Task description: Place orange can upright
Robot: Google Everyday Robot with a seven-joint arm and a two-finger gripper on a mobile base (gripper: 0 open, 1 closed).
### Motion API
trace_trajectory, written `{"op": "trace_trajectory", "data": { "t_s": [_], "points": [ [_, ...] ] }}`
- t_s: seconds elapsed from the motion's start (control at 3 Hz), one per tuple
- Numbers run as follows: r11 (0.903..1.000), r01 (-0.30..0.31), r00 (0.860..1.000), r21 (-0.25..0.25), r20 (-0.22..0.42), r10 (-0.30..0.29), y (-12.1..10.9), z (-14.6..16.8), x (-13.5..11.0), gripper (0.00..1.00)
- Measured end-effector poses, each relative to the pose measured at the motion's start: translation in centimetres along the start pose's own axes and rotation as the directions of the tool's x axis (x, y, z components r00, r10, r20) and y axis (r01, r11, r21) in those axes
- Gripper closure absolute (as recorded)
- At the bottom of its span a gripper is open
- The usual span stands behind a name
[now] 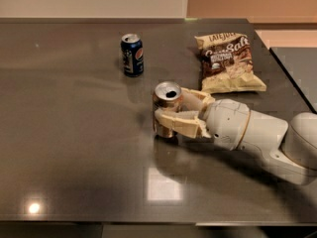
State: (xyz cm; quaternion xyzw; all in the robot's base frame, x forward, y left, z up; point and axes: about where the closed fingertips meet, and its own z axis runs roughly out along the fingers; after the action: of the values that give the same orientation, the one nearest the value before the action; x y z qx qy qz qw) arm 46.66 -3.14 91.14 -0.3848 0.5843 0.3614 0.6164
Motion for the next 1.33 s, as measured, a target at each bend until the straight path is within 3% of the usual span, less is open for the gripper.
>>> {"op": "trace_trajectory", "data": {
  "t_s": [0.33, 1.33],
  "points": [
    [0.9998, -0.019, 1.000, 0.006, -0.006, 0.020, -0.21, 0.05, 0.73, 0.84],
    [0.9996, -0.014, 1.000, 0.025, 0.017, 0.013, -0.46, -0.23, 1.41, 0.13]
  ]
}}
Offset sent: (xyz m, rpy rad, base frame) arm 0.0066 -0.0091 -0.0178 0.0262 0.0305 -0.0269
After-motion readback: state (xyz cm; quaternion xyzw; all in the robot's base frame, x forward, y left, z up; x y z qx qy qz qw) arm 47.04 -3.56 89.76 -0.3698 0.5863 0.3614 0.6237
